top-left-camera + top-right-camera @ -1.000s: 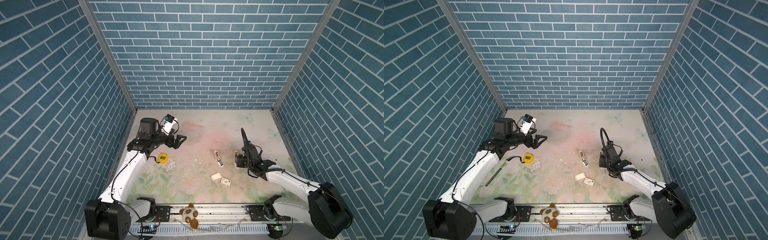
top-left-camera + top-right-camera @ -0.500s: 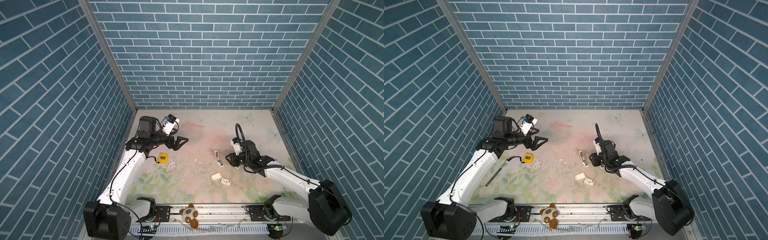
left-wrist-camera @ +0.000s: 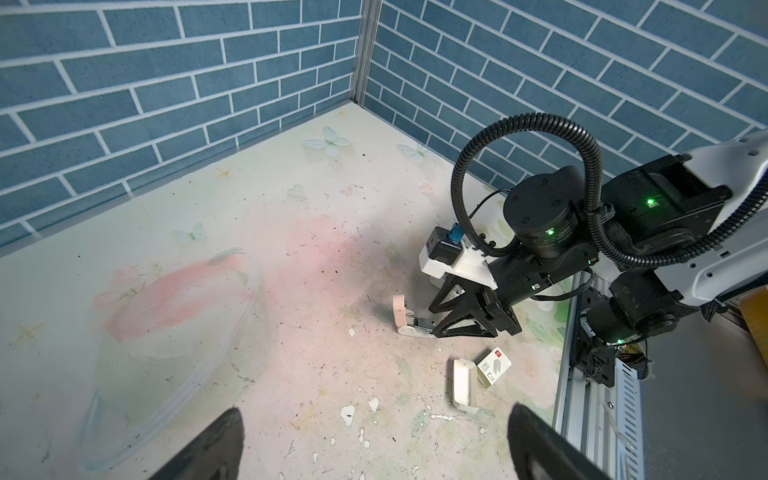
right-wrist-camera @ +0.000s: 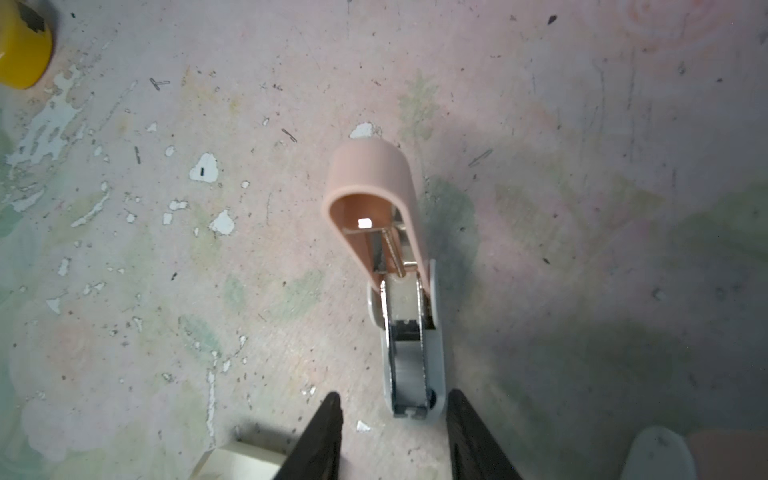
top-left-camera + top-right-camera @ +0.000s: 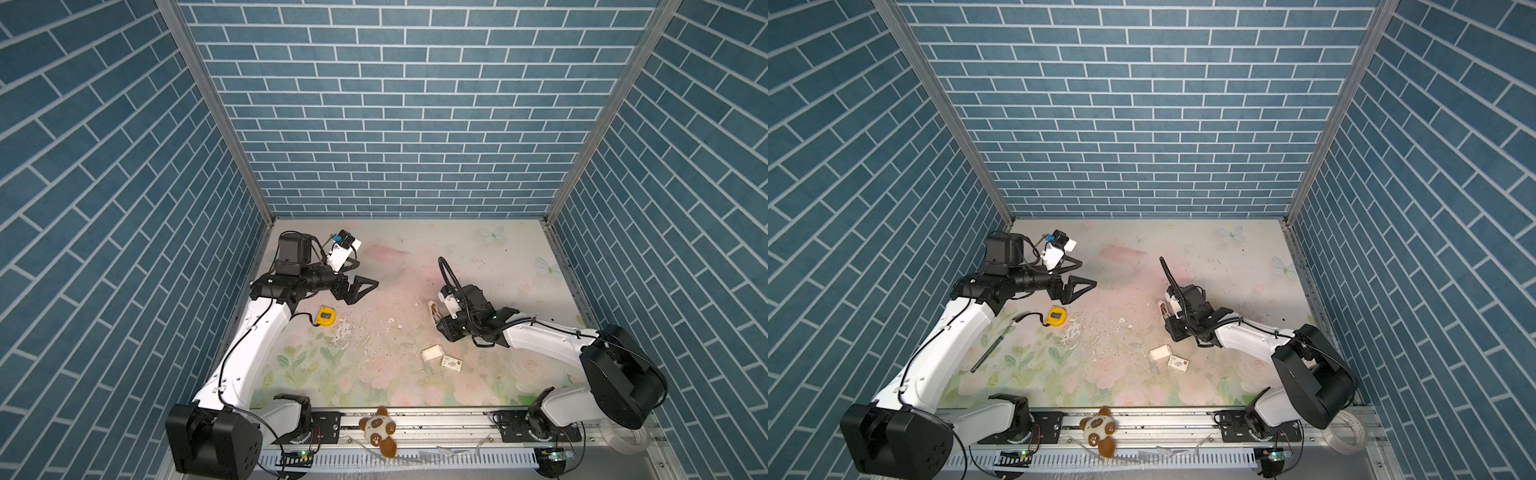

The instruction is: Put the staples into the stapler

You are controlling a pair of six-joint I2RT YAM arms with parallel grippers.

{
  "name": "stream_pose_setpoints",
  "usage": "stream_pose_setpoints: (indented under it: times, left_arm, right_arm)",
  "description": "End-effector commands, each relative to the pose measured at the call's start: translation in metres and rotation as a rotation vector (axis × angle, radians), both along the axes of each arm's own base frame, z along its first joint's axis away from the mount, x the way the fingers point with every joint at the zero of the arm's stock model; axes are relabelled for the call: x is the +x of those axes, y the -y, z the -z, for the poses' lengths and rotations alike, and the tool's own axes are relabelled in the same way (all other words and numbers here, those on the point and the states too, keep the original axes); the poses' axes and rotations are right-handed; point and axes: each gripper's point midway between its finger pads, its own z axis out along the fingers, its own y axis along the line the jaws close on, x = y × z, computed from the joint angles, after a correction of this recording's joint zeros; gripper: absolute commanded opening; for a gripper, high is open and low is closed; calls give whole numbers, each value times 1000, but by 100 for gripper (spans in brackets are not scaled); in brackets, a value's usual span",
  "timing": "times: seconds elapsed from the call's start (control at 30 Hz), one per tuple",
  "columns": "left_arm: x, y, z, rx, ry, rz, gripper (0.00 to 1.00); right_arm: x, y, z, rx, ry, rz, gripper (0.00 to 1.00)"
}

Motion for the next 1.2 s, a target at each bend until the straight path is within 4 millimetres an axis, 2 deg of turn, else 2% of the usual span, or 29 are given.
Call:
stream_pose_setpoints:
  times: [0.0, 0.27, 0.5, 0.83, 1.03, 1.17]
  left_arm:
    - [-2, 0, 0, -7, -10, 17, 100]
    - [-5, 1, 2, -16, -16, 30, 99]
    - [-5, 2, 2, -22, -18, 35, 100]
    - [-6, 2, 2, -26, -18, 32, 100]
    - [-6, -1, 2, -24, -10, 21, 100]
    - [-4, -4, 0, -35, -10, 6, 100]
  right_arm:
    - [14, -1, -6, -50, 75, -11, 44]
    - [15, -12, -2, -35, 63, -51, 44]
    - [19, -16, 9, -58, 51, -67, 45]
    - [13, -25, 20, -47, 8, -111, 44]
    - [11, -28, 30, -90, 13, -142, 38]
    - [9, -31, 36, -119, 20, -172, 30]
